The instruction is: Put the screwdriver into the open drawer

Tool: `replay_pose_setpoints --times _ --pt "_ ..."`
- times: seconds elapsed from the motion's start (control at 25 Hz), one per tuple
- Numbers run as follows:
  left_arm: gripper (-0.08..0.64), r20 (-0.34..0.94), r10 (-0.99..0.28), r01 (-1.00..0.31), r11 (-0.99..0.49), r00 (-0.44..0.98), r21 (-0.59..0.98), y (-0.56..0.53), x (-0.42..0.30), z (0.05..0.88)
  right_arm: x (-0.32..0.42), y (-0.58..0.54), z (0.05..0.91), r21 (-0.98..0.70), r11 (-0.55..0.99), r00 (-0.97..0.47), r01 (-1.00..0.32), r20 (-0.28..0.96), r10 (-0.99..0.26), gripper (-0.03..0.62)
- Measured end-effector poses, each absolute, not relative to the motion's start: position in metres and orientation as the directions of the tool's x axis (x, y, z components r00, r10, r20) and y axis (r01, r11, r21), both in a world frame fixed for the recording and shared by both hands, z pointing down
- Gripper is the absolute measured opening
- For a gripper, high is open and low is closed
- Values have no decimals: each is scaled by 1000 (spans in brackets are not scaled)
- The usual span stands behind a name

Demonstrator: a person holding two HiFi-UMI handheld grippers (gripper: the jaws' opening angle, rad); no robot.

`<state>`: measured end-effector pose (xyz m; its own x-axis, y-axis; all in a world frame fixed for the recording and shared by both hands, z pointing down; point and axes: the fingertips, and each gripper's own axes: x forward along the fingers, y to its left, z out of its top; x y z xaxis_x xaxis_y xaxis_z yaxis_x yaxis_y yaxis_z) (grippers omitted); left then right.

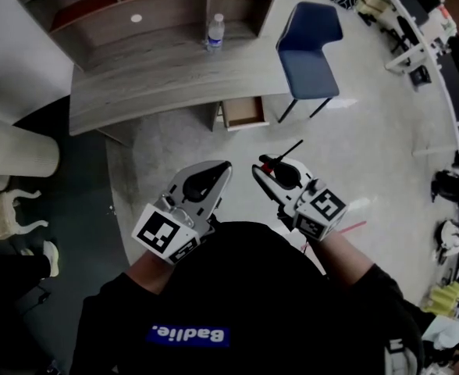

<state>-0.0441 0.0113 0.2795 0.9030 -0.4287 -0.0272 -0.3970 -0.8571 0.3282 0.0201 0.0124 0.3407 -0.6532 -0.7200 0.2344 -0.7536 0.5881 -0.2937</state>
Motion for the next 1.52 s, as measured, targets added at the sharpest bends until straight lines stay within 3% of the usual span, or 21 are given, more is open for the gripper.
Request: replay_pose_setpoints --times 0.48,1.52 --pt "2 -8 -423 -393 -848 906 356 -47 -41 295 22 -48 368 -291 568 -636 -770 277 -720 123" --pt "2 57 -586 -556 -728 808 400 -112 29 344 110 -134 476 -256 648 -687 -717 415 -596 123"
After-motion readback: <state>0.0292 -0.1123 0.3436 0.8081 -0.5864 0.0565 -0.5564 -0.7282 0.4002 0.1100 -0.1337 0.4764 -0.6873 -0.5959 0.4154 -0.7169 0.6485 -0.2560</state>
